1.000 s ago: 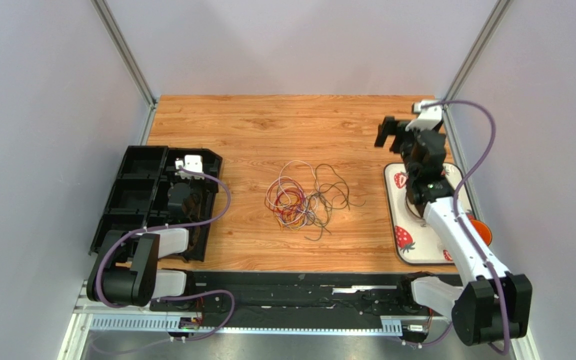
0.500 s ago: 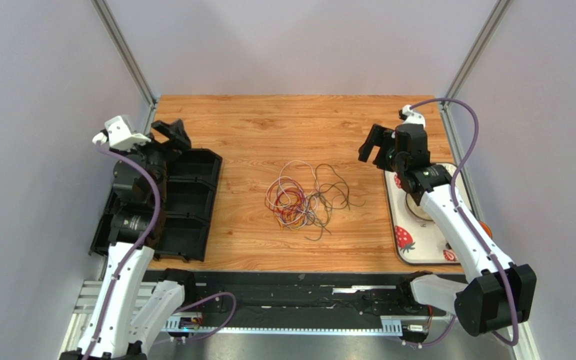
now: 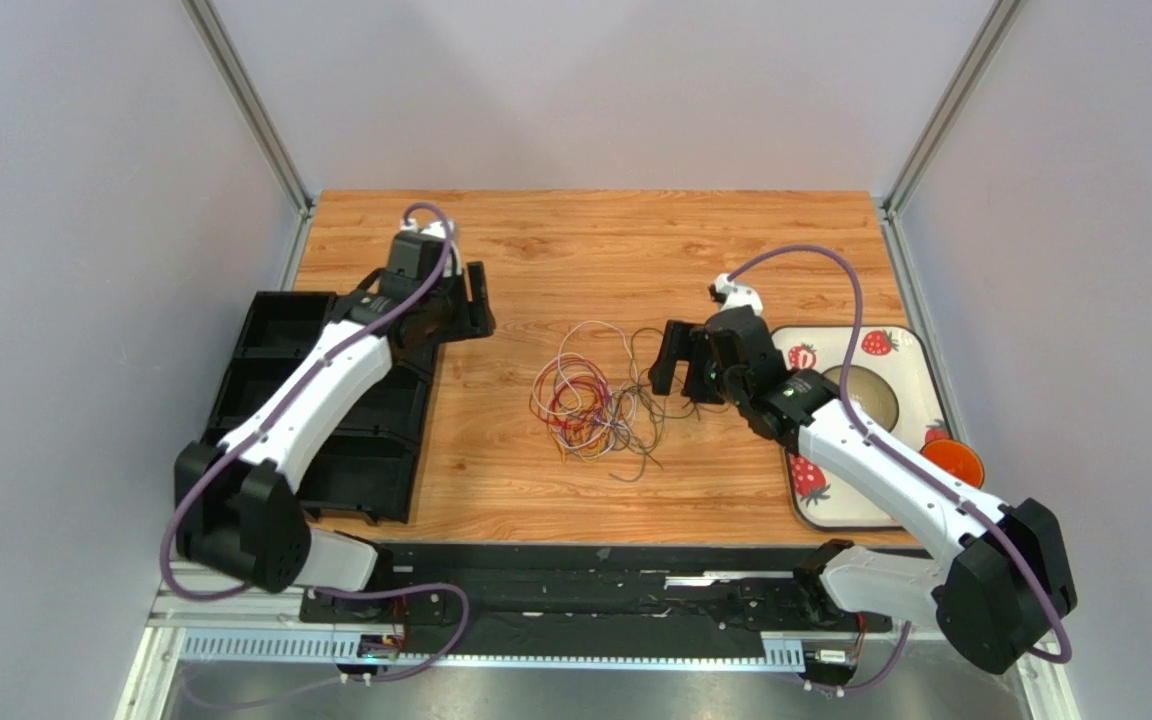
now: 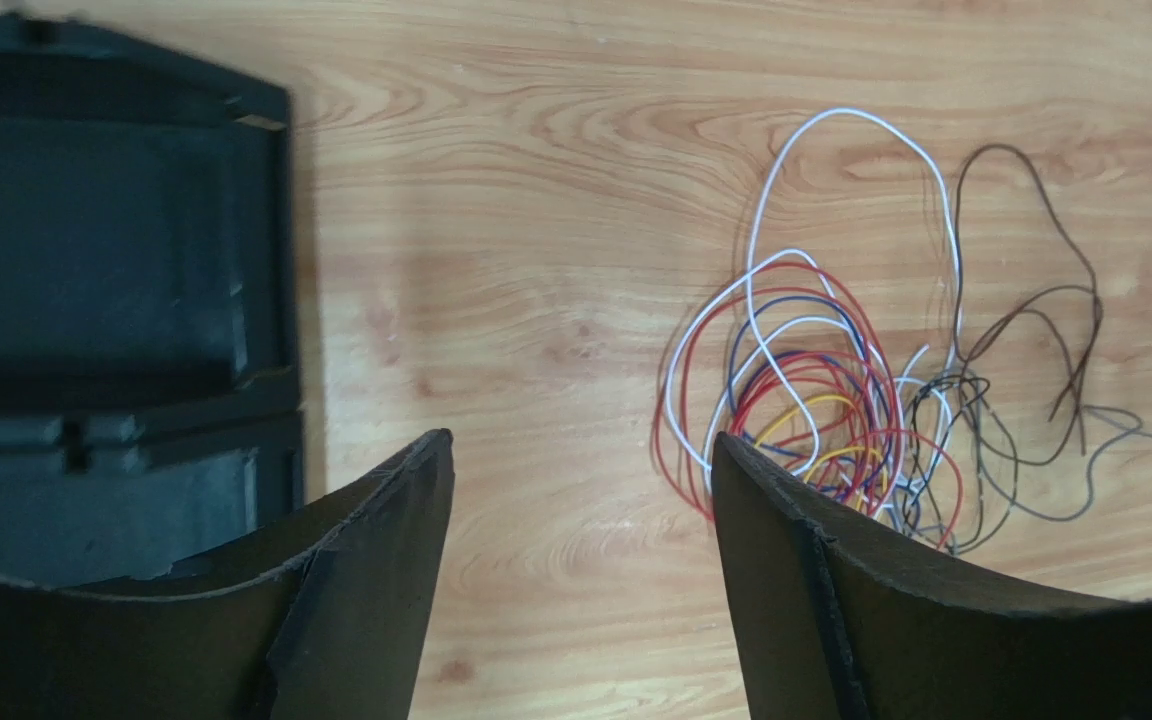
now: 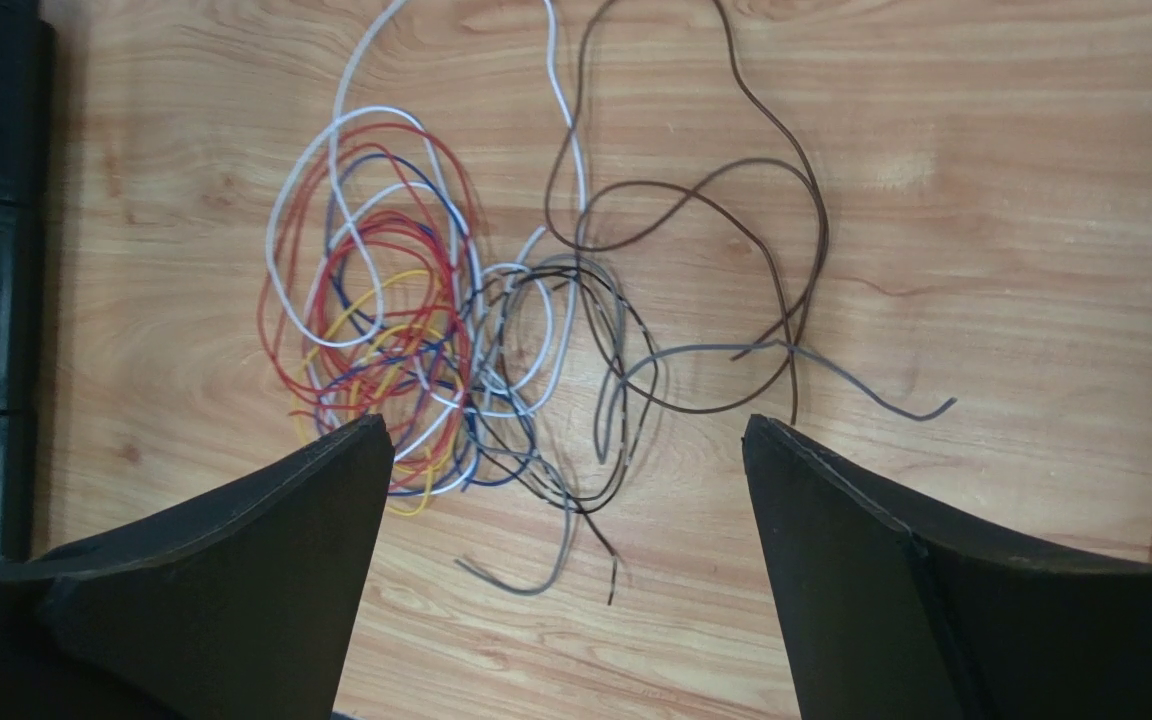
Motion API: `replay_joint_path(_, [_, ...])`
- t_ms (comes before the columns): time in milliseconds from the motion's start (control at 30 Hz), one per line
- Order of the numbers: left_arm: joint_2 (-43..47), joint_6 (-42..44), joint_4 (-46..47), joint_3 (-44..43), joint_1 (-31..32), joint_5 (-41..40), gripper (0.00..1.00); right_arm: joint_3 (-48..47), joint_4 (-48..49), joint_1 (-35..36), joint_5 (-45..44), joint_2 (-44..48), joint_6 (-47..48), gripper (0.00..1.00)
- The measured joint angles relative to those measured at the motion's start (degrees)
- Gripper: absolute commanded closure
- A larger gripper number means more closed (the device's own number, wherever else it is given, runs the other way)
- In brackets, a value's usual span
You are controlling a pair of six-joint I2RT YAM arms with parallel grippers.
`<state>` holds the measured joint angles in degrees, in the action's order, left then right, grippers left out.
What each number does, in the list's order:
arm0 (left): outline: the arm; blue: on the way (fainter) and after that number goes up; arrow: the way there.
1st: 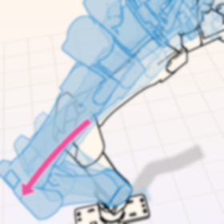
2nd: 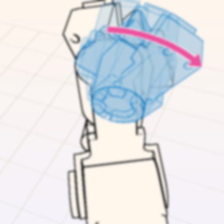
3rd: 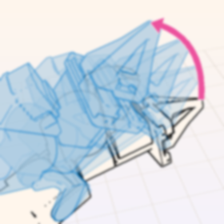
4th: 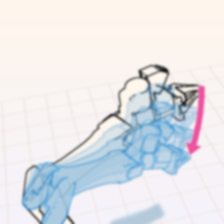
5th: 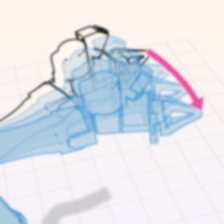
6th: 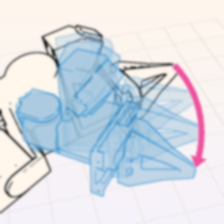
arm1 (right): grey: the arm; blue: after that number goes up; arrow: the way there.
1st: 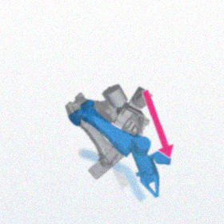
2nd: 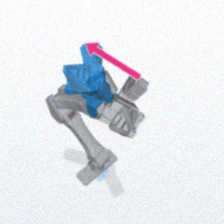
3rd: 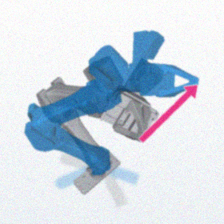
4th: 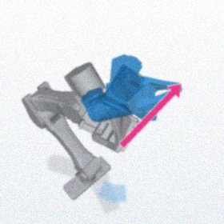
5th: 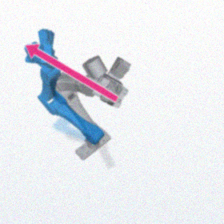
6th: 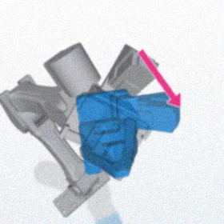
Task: Untangle the cables
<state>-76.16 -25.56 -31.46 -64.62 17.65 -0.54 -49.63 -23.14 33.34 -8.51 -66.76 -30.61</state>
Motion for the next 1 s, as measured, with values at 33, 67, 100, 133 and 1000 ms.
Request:
replay_joint_path(33, [-2.7,0.6,-0.1,-1.5,1.1,0.0,0.28,1.3,0.3,0.3,-0.2,-0.2,-0.5,0.09])
replay_joint_path(67, [-5.0,1.3,0.2,-2.7,2.1,0.0,0.29,2.4,0.8,0.7,-0.6,-0.4,-0.8,0.09])
replay_joint_path(100, [-7.4,1.8,0.5,-3.6,3.1,0.1,0.29,3.4,1.4,0.8,-1.0,-0.6,-1.0,0.09])
replay_joint_path(133, [-9.6,2.4,0.5,-4.7,4.1,0.2,0.30,4.3,1.8,1.0,-1.4,-0.9,-1.1,0.09])
replay_joint_path(1000, [-40.9,5.6,4.1,-22.4,12.3,0.7,0.49,18.1,18.8,1.4,-4.4,-1.7,-1.1,0.10])
